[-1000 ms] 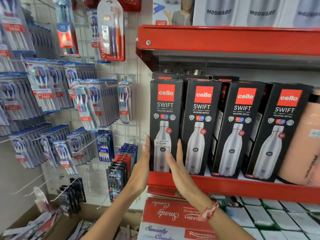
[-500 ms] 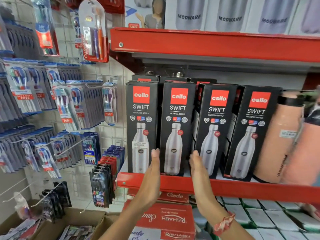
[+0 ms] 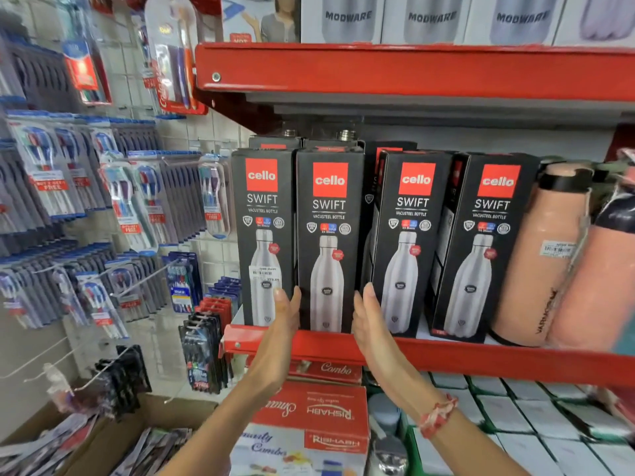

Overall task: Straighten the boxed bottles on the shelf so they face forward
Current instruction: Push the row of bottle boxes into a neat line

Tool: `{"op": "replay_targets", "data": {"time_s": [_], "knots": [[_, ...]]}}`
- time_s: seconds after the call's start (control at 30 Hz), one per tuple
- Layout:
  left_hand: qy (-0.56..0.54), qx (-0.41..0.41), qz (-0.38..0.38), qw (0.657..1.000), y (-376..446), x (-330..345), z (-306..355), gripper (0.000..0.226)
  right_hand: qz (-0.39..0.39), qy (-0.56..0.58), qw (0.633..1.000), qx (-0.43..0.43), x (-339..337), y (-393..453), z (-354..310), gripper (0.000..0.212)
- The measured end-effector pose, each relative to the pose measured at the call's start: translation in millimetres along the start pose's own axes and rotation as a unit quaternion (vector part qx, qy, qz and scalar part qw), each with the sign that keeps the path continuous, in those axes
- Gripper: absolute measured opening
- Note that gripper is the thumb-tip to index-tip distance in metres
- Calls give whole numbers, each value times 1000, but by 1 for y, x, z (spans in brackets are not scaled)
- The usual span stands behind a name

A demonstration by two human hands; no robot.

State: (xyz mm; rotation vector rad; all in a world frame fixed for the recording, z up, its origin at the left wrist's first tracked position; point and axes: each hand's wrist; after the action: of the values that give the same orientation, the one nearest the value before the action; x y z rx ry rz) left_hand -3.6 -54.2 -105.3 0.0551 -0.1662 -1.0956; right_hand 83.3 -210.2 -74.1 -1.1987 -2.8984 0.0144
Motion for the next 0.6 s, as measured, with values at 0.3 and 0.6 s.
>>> {"op": "replay_targets", "data": {"time_s": [0.3, 0.6], "knots": [[119, 81, 207, 968, -38, 39, 42, 81, 13, 9, 1000, -27, -18, -8, -11, 101], [51, 64, 93, 992, -18, 121, 19, 45, 228, -12, 969, -98, -82, -28, 1, 44]]}}
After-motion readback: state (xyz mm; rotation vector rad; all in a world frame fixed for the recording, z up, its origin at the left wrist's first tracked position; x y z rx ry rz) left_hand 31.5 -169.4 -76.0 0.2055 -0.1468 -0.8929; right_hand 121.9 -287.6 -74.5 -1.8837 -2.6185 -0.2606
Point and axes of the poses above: each hand's wrist, its own y-axis towards the middle knuckle, its own x-axis out of the palm, z = x × y, and after that the axes turned 2 degrees about z, right-handed
